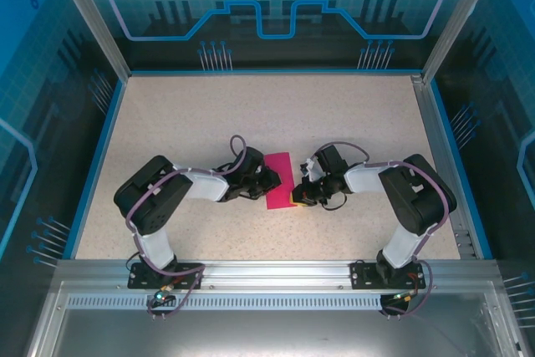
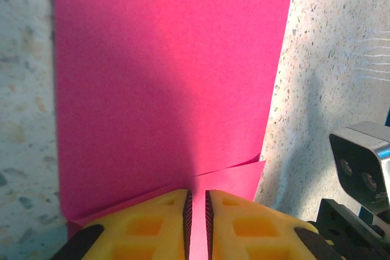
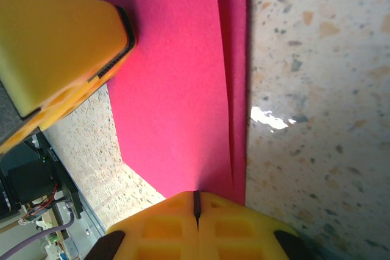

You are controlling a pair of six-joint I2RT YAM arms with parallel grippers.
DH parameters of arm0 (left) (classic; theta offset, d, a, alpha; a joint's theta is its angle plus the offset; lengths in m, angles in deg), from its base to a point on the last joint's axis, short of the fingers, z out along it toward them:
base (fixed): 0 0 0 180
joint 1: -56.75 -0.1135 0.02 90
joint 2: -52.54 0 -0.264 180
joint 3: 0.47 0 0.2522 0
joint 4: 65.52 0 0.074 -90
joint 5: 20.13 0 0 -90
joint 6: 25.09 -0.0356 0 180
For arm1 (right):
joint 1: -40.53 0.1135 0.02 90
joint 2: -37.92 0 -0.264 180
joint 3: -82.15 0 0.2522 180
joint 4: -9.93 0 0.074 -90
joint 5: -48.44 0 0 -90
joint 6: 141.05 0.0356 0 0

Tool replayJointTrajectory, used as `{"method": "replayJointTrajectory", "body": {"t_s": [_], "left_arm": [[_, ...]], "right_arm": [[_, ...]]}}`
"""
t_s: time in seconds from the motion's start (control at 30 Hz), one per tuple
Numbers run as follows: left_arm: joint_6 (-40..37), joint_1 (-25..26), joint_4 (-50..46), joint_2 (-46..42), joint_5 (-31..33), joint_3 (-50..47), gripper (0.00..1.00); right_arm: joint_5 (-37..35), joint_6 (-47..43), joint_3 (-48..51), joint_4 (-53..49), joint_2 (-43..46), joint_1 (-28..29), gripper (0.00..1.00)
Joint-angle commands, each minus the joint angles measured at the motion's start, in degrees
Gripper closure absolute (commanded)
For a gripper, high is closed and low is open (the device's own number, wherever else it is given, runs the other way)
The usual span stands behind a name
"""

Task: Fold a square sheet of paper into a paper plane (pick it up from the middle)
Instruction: Fold the triangle a second time at the center of the table.

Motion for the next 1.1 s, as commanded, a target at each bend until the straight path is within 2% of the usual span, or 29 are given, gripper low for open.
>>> {"method": "replayJointTrajectory", "body": {"t_s": [0.0, 0.33, 0.7, 0.9, 1.07], "left_arm": [[-3.23, -3.39, -5.23, -0.06, 4.81, -2.54, 0.81], [-5.08, -7.63, -4.83, -1.2, 3.67, -4.28, 0.8], [-7.21, -9.09, -7.52, -6.04, 1.24, -2.43, 0.77], [-8.18, -7.09, -7.13, -12.21, -2.57, -2.35, 0.75], [-9.72, -3.66, -7.38, -10.18, -6.03, 0.06, 0.76]], "right_arm": [[-7.39, -1.03, 1.69, -9.01, -2.07, -0.05, 1.0], [-6.62, -0.71, 1.34, -8.92, -1.66, -0.11, 1.0], [-5.13, -0.56, 0.32, -8.22, -1.06, -0.05, 1.0], [-4.51, -0.19, -0.85, -8.0, -0.6, 0.13, 1.0], [-4.43, 0.15, -1.13, -7.77, -0.27, 0.27, 1.0]]}}
